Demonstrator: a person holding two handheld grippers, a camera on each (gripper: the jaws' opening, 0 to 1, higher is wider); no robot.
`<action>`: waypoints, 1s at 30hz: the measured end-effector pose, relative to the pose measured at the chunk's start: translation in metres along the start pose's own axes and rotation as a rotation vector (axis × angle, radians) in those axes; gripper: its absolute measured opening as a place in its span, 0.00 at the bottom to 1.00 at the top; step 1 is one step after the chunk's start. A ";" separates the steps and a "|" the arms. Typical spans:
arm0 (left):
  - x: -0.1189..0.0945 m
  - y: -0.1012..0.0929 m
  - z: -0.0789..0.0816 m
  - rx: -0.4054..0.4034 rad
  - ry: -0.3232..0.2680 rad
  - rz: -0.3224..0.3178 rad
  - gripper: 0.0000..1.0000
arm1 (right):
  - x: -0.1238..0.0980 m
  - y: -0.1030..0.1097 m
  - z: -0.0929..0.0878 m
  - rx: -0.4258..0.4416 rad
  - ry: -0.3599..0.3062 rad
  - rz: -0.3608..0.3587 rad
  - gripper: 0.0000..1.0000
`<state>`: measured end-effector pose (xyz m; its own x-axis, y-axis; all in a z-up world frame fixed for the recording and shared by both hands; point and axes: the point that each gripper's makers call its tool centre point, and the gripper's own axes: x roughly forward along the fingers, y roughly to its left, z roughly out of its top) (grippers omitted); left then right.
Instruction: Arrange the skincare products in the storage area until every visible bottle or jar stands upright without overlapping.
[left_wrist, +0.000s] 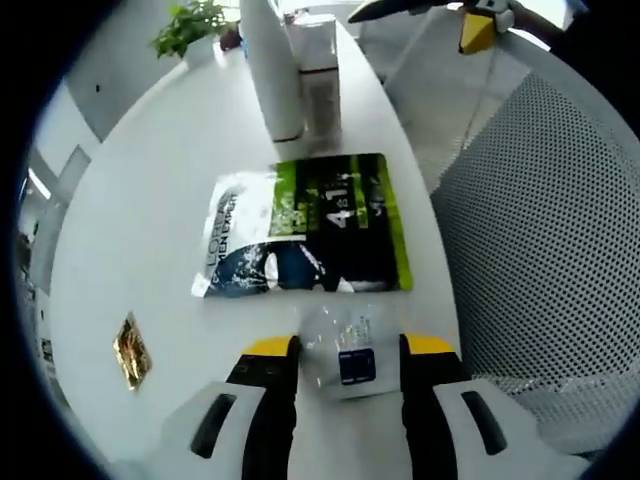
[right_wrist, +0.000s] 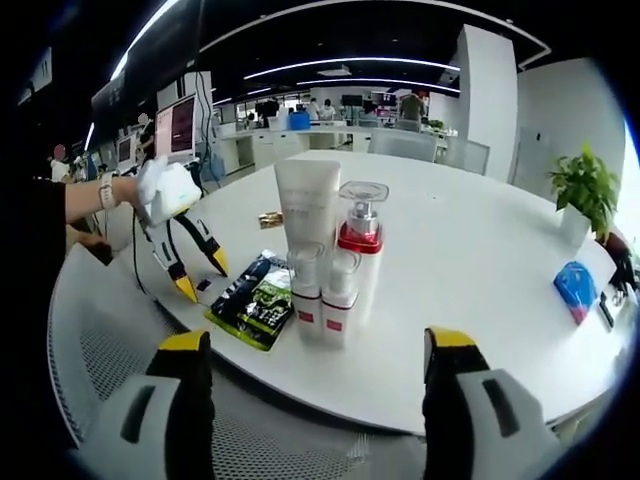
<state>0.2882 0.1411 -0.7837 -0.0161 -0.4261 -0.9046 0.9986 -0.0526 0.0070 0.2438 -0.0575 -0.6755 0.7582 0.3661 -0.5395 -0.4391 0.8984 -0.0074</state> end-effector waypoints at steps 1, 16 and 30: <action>0.000 0.002 0.001 0.015 -0.009 0.007 0.40 | 0.000 0.000 0.000 0.000 -0.001 -0.001 0.88; 0.000 0.011 -0.001 -0.045 -0.015 0.042 0.56 | 0.000 -0.001 0.000 -0.005 -0.002 -0.011 0.88; -0.026 0.009 -0.003 -0.289 -0.145 0.164 0.73 | -0.002 0.002 -0.001 -0.015 0.014 0.009 0.92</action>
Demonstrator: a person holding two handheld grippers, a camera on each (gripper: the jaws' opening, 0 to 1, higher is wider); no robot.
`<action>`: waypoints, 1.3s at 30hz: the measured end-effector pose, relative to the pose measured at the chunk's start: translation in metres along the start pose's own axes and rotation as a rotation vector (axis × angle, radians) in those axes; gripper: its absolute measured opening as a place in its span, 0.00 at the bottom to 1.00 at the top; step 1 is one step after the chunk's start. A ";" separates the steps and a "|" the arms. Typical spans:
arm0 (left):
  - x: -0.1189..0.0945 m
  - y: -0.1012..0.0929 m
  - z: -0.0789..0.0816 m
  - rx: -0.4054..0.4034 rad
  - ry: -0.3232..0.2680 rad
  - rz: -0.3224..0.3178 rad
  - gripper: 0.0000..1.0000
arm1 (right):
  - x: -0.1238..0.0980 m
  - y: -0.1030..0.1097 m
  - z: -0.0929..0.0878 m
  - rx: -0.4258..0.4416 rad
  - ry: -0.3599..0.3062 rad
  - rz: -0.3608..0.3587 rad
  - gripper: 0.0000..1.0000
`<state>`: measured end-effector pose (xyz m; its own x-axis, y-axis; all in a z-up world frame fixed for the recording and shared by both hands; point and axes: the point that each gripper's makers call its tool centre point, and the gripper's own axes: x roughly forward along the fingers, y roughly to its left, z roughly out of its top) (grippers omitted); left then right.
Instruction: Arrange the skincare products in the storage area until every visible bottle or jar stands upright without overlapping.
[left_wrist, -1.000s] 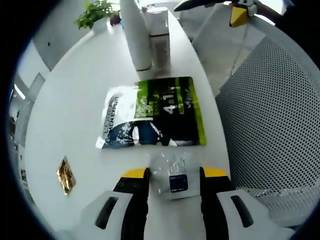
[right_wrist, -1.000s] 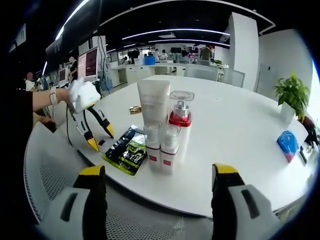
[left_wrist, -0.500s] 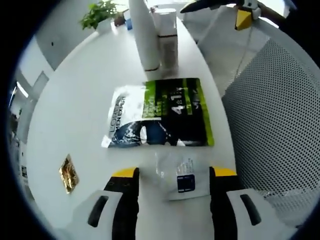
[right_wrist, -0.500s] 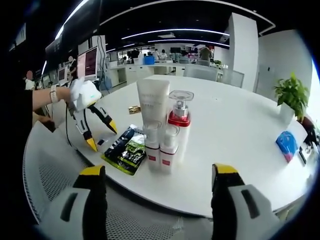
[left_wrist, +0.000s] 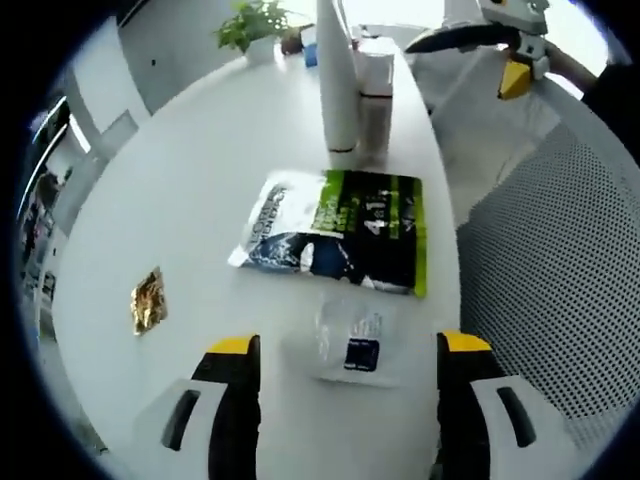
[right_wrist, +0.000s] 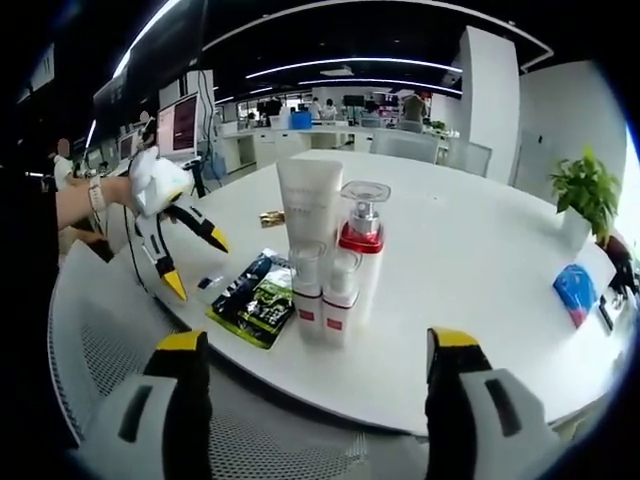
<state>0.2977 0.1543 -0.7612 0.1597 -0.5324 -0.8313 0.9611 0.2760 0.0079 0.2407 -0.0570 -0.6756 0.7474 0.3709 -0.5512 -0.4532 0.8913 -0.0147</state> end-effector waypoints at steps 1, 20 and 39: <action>-0.001 0.000 0.001 -0.006 -0.010 0.003 0.73 | 0.000 0.000 0.000 -0.010 0.006 -0.004 0.92; -0.044 -0.005 -0.007 -0.276 -0.147 0.167 0.93 | -0.015 -0.006 0.031 -0.167 0.019 0.064 0.99; -0.086 0.005 0.001 -0.340 -0.218 0.295 0.97 | -0.023 -0.019 0.074 -0.241 0.020 0.172 1.00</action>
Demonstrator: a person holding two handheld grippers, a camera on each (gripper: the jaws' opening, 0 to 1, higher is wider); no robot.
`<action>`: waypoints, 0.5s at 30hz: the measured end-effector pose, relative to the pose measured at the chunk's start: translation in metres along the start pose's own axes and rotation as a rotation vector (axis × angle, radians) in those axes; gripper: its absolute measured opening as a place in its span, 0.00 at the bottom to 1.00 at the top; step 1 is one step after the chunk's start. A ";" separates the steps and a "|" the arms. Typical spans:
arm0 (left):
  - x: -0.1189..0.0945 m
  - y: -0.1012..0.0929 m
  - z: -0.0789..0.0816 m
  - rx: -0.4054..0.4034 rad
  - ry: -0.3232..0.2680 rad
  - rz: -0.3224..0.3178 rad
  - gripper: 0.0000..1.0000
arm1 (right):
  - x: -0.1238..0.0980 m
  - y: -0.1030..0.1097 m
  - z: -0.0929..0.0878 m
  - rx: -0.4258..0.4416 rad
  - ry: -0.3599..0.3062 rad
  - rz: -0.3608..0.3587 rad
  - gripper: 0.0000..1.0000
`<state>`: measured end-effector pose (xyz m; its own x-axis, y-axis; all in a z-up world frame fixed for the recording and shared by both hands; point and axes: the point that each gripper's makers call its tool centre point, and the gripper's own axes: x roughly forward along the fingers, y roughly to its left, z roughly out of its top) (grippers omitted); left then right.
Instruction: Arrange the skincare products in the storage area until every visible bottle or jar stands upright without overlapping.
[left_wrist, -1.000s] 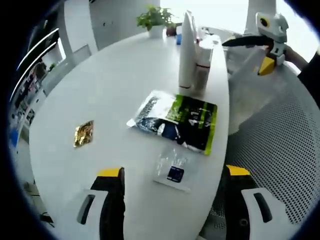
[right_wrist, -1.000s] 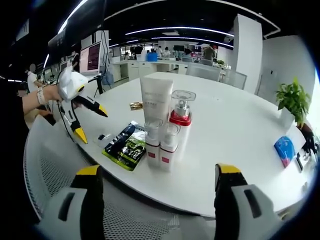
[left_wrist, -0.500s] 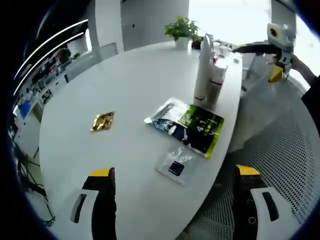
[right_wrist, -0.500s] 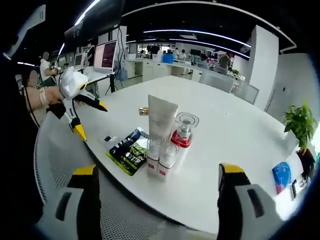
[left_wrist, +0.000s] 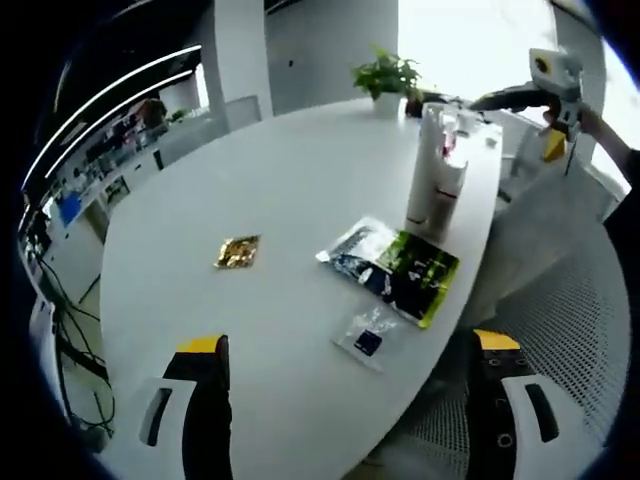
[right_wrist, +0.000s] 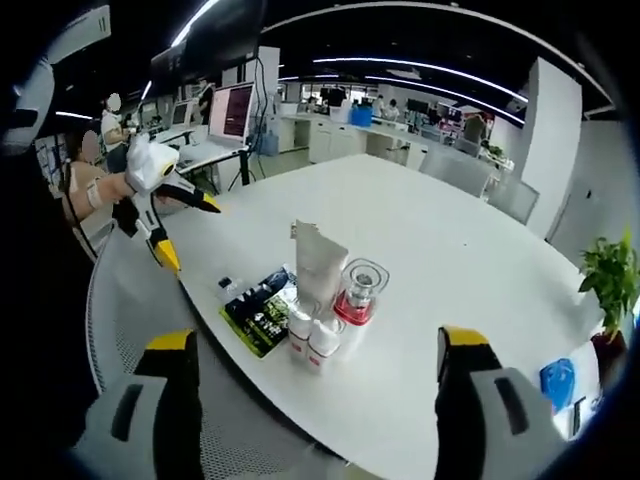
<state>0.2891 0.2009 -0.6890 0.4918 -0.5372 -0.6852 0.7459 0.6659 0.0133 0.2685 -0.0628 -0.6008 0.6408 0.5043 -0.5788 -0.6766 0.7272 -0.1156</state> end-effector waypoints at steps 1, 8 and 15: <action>-0.002 0.000 0.000 -0.005 0.002 0.006 0.97 | 0.000 -0.002 0.002 0.002 -0.005 0.001 1.00; -0.019 0.001 0.006 0.002 0.001 0.061 0.97 | 0.002 -0.015 0.000 -0.024 0.025 0.003 1.00; -0.031 0.008 0.005 -0.036 0.004 0.113 0.97 | -0.003 -0.028 0.012 -0.058 0.021 0.019 1.00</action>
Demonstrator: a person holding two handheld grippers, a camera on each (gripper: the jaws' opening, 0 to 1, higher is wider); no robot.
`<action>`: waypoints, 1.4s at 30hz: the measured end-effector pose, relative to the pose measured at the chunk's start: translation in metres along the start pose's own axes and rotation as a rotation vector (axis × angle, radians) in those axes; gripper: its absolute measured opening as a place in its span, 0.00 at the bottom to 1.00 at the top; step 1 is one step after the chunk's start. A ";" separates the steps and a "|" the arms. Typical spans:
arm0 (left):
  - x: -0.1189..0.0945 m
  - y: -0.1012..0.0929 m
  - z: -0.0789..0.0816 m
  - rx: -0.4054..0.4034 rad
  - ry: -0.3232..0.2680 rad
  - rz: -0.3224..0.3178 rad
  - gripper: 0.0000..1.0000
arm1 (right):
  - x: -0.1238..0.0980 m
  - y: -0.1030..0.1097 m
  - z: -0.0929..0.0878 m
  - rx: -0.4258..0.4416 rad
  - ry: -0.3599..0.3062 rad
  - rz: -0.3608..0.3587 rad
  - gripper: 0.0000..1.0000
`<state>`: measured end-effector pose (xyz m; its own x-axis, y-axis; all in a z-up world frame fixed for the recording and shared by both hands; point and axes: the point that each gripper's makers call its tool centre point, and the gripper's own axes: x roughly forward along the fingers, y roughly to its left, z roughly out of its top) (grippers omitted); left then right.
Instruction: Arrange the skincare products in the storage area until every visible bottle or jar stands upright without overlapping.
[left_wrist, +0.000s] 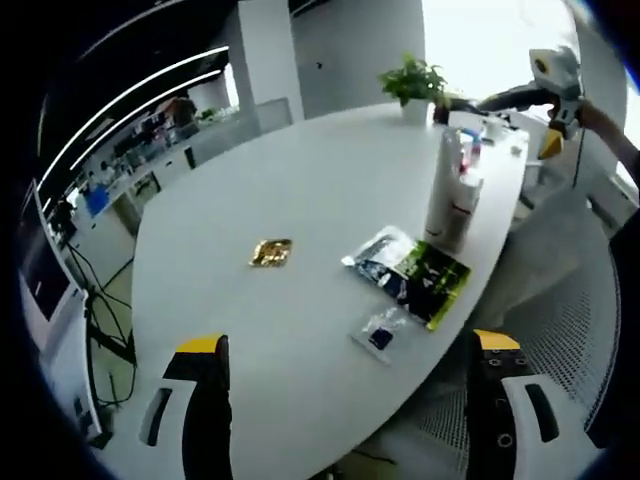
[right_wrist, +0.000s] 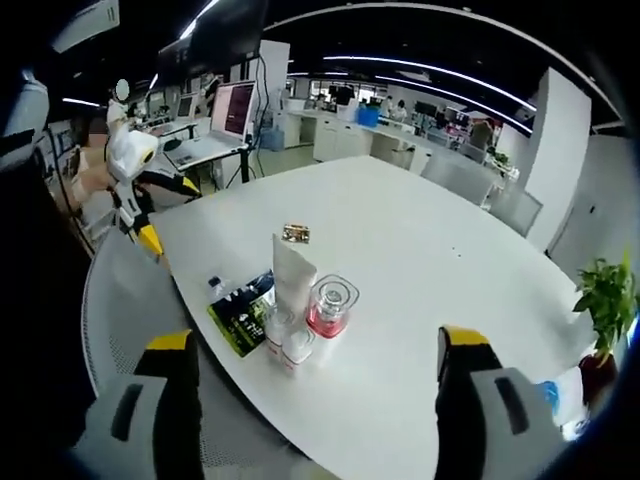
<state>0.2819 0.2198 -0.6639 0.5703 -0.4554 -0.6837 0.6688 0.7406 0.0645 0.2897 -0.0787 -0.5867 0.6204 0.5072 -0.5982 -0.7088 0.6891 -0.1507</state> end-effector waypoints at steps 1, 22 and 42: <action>-0.002 0.000 0.000 -0.001 0.000 -0.003 0.97 | -0.001 -0.002 0.001 -0.006 -0.002 0.003 1.00; -0.007 0.014 0.011 -0.015 0.000 0.002 0.97 | 0.024 0.023 -0.026 0.063 -0.022 0.011 1.00; 0.025 0.040 0.017 0.083 0.044 -0.041 0.97 | 0.033 0.034 -0.061 0.208 -0.062 -0.100 0.97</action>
<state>0.3313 0.2297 -0.6656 0.5210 -0.4612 -0.7182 0.7296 0.6774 0.0942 0.2656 -0.0708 -0.6595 0.7079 0.4579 -0.5377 -0.5625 0.8259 -0.0373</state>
